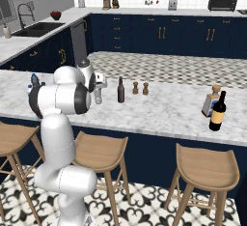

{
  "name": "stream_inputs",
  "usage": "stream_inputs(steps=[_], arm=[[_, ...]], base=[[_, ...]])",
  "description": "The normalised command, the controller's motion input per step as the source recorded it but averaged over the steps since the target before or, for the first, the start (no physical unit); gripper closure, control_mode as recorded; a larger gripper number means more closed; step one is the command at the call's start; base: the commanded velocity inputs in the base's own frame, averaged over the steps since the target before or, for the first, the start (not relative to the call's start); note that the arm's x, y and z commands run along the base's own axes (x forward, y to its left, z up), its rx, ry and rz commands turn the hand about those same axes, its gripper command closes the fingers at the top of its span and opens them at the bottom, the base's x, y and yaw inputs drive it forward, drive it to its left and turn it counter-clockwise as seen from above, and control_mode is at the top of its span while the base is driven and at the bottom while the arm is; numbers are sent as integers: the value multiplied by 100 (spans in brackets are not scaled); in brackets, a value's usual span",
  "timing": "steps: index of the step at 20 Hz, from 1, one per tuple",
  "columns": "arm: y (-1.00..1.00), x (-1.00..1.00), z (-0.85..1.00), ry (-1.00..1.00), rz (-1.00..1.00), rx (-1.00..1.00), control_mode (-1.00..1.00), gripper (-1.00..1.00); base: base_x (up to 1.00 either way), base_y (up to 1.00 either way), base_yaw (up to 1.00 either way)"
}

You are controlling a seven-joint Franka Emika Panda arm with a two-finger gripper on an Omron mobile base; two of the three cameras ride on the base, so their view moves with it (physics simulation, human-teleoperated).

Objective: Move the plastic bottles in the middle to the plastics group, and the glass bottles in the middle to the glass group.

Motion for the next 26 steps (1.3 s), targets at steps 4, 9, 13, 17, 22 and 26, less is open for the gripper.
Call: stream_inputs(steps=[4,9,13,17,22,26], arm=[[0,17,7,10,0,0,-100,-100],[-1,27,-13,0,0,0,-100,-100],[0,7,-15,0,0,0,-100,-100],[0,9,-15,0,0,0,-100,-100],[0,13,-17,0,0,0,-100,-100],[0,27,-3,0,0,0,-100,-100]], base=[[0,0,0],[0,0,0],[0,0,0],[0,0,0],[0,0,0],[0,0,0]])
